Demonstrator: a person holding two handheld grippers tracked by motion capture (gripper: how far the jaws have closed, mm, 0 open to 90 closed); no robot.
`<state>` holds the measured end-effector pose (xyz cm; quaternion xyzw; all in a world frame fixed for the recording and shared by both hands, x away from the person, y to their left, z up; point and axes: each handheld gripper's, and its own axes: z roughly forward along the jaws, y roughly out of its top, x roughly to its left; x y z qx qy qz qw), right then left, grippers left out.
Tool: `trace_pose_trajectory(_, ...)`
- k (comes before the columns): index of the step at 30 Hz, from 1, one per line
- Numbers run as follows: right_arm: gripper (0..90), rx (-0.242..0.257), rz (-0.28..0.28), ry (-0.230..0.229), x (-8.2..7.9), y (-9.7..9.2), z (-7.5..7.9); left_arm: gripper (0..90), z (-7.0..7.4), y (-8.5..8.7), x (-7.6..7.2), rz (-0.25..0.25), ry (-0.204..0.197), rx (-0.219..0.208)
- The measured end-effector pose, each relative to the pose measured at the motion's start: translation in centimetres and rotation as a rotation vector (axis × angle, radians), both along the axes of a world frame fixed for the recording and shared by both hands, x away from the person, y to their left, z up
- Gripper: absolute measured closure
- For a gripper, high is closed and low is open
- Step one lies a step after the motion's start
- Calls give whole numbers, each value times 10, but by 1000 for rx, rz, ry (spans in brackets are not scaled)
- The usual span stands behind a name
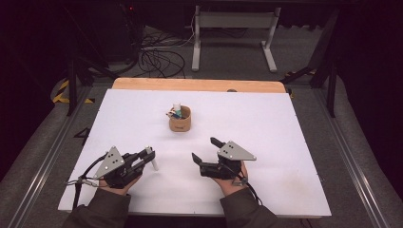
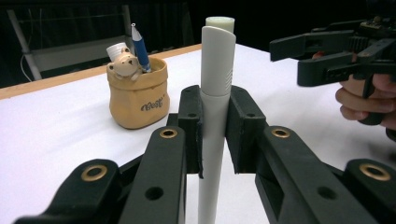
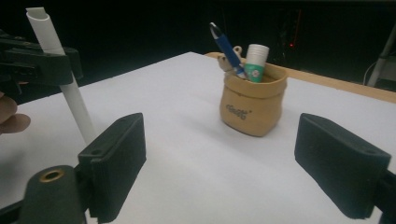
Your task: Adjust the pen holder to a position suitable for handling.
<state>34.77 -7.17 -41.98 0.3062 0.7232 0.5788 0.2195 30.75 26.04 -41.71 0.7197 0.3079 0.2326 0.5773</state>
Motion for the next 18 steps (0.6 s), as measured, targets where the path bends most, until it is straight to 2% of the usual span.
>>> trace_pose_trajectory(11,119,14,-37,-7,0,-40,4,773,2,0,2,12,-7,16)
trace_pose_trajectory(18,95,10,-38,-29,-3,-54,7,773,4,1,5,24,-4,16)
